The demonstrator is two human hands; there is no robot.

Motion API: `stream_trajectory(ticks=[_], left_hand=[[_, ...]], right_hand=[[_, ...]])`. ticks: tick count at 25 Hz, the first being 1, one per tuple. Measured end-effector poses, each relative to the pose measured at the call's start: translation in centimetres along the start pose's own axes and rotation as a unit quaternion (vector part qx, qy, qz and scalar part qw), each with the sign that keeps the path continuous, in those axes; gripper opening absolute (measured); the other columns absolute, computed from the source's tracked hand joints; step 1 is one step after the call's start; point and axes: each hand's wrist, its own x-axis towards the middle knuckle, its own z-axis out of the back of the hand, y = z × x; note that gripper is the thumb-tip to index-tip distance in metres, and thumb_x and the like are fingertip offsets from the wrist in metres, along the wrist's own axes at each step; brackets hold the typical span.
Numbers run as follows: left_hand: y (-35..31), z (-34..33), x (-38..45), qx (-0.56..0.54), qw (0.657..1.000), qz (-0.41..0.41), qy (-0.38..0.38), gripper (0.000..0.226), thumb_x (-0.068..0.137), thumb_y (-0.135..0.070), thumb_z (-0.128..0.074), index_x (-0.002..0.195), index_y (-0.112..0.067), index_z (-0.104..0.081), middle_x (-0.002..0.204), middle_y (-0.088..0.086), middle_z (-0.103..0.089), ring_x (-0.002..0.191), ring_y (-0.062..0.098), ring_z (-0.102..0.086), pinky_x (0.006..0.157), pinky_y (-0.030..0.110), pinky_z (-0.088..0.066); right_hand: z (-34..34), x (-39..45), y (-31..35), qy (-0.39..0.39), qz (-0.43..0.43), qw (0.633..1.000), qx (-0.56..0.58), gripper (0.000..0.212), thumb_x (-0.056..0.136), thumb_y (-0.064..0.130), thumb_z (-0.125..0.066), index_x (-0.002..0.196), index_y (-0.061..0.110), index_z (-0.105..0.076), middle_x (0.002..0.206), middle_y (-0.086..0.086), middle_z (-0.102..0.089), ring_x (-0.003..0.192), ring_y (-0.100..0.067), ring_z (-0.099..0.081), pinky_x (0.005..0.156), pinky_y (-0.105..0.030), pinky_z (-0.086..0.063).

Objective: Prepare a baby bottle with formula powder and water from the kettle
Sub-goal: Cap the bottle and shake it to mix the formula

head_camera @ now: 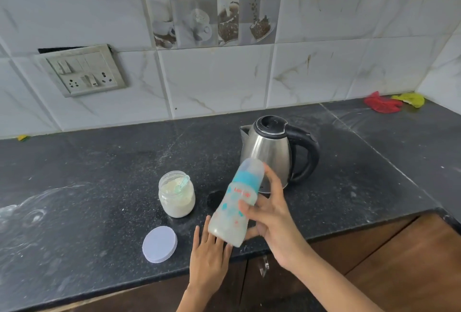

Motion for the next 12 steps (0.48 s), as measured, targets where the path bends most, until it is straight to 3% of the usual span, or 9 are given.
stream_trajectory(ticks=[1,5,9,10,12], left_hand=[[0.0,0.1,0.0,0.003,1.0,-0.002,-0.002,0.048,0.097,-0.039,-0.034,0.139,-0.017,-0.038,0.142,0.008,-0.048,0.134,0.03,-0.042,0.113,0.044,-0.017],[-0.3,0.0,0.3,0.029,0.998,0.044,0.02,0.054,0.098,-0.045,-0.025,0.141,-0.018,-0.043,0.15,0.007,-0.037,0.14,0.026,-0.03,0.115,0.04,-0.007],[0.2,-0.3,-0.1,0.022,1.0,-0.007,0.018,0.05,0.1,-0.038,-0.024,0.138,-0.013,-0.046,0.145,0.009,-0.044,0.134,0.032,-0.041,0.116,0.044,-0.011],[0.2,-0.1,-0.1,0.031,0.999,-0.004,0.021,0.051,0.101,-0.038,-0.022,0.136,-0.013,-0.049,0.145,0.009,-0.043,0.134,0.032,-0.041,0.116,0.044,-0.009],[-0.2,0.2,0.1,0.04,0.998,0.033,0.022,0.053,0.099,-0.043,-0.023,0.137,-0.017,-0.049,0.148,0.007,-0.041,0.139,0.027,-0.033,0.115,0.04,-0.005]], right_hand=[[-0.2,-0.2,0.1,0.005,0.001,1.0,-0.014,0.084,0.07,0.009,-0.077,0.135,0.044,-0.038,0.111,-0.002,-0.071,0.104,-0.027,-0.069,0.069,-0.056,-0.059],[1.2,1.6,2.0,-0.129,0.07,0.981,0.125,0.073,0.078,0.016,-0.07,0.138,0.041,-0.038,0.127,-0.007,-0.061,0.102,-0.027,-0.07,0.067,-0.052,-0.059],[-0.3,-1.0,-0.2,-0.021,-0.018,1.0,0.008,0.083,0.067,0.012,-0.079,0.133,0.044,-0.041,0.112,-0.006,-0.07,0.103,-0.029,-0.069,0.068,-0.053,-0.058],[0.1,-0.9,0.0,-0.024,-0.016,1.0,0.008,0.082,0.066,0.012,-0.078,0.133,0.043,-0.043,0.113,-0.007,-0.07,0.102,-0.029,-0.07,0.068,-0.052,-0.058],[1.9,0.5,1.1,-0.106,0.035,0.991,0.073,0.073,0.074,0.017,-0.075,0.136,0.04,-0.044,0.123,-0.009,-0.064,0.102,-0.029,-0.07,0.067,-0.05,-0.058]])
